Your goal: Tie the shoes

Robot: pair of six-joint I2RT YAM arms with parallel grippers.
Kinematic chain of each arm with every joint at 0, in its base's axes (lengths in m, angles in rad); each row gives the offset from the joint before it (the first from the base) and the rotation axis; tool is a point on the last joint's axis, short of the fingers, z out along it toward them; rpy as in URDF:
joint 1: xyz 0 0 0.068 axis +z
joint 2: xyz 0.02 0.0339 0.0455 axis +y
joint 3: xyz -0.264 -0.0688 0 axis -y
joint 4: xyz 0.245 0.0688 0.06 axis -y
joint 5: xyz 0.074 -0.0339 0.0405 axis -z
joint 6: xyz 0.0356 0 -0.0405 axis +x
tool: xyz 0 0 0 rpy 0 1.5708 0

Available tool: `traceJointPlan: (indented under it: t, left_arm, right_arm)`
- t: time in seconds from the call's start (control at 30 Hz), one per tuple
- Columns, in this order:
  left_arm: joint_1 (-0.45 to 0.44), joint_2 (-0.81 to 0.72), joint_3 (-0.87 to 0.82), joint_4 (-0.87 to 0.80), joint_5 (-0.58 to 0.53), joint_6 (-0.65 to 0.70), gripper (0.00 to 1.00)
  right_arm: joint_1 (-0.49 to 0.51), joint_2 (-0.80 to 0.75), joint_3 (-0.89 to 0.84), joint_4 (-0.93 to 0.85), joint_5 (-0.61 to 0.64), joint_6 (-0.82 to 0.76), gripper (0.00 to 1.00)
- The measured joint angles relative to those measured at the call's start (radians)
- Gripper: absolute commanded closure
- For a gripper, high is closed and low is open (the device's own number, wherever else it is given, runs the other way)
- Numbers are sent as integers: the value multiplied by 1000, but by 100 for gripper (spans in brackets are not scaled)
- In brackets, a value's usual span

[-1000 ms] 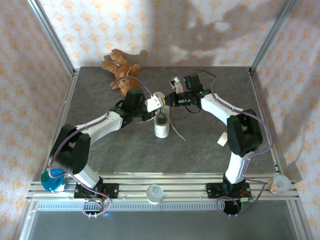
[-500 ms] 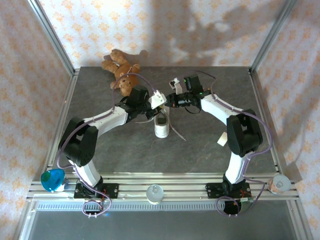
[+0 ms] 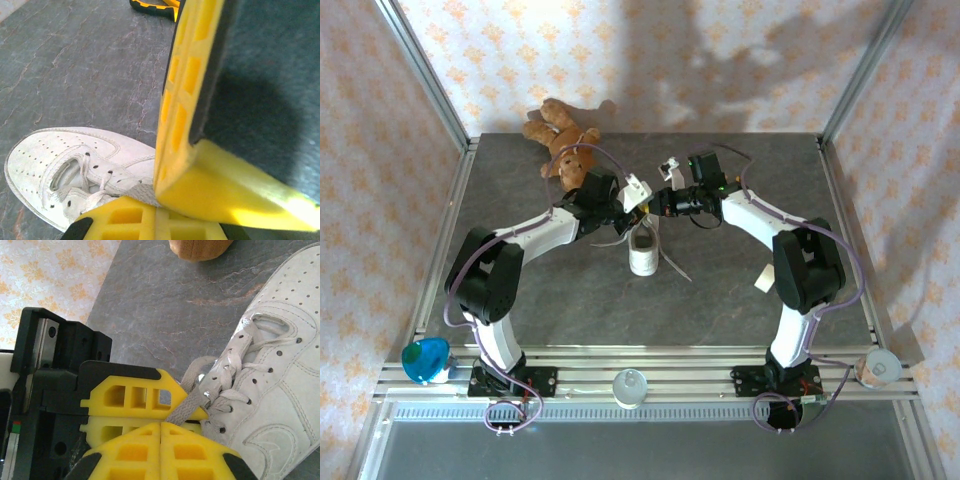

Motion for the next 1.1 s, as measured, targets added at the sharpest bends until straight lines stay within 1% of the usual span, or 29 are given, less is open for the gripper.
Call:
traceJointPlan:
  t: [0.03, 0.2, 0.37, 0.43, 0.5, 0.6, 0.77, 0.8, 0.87, 0.9, 0.97, 1.03, 1.1]
  left_arm:
    - [0, 1, 0, 4, 0, -7, 100]
    - [0, 7, -3, 24, 0, -35, 100]
    - [1, 7, -12, 40, 0, -53, 100]
    - [1, 7, -14, 45, 0, -58, 100]
    - [0, 8, -14, 46, 0, -58, 100]
    - [0, 10, -14, 47, 0, -58, 100]
    - [0, 10, -14, 48, 0, -61, 100]
    - [0, 10, -14, 47, 0, -61, 99]
    - [0, 10, -14, 47, 0, -62, 90]
    - [0, 10, -14, 48, 0, -65, 87]
    - [1, 10, -14, 48, -3, -68, 85]
    - [6, 10, -14, 48, -3, -73, 85]
    - [6, 10, -14, 48, -2, -79, 91]
  right_arm:
    - [0, 0, 0, 0, 0, 6, 77]
    - [-7, 0, 0, 0, 0, 15, 59]
    - [-8, 0, -2, 1, 2, 20, 54]
    - [-11, 0, -6, 7, 0, 27, 53]
    - [-14, 0, -13, 16, -6, 36, 55]
    - [-16, 0, -14, 16, -21, 49, 61]
    - [-16, 0, -14, 14, -25, 47, 74]
    - [-16, 0, -14, 13, -26, 45, 76]
    - [-16, 0, -14, 10, -26, 40, 81]
    - [-16, 0, -14, 7, -26, 38, 83]
    - [-16, 0, -14, 7, -26, 34, 88]
    - [-16, 0, -14, 6, -26, 30, 93]
    - [-16, 0, -14, 3, -26, 29, 97]
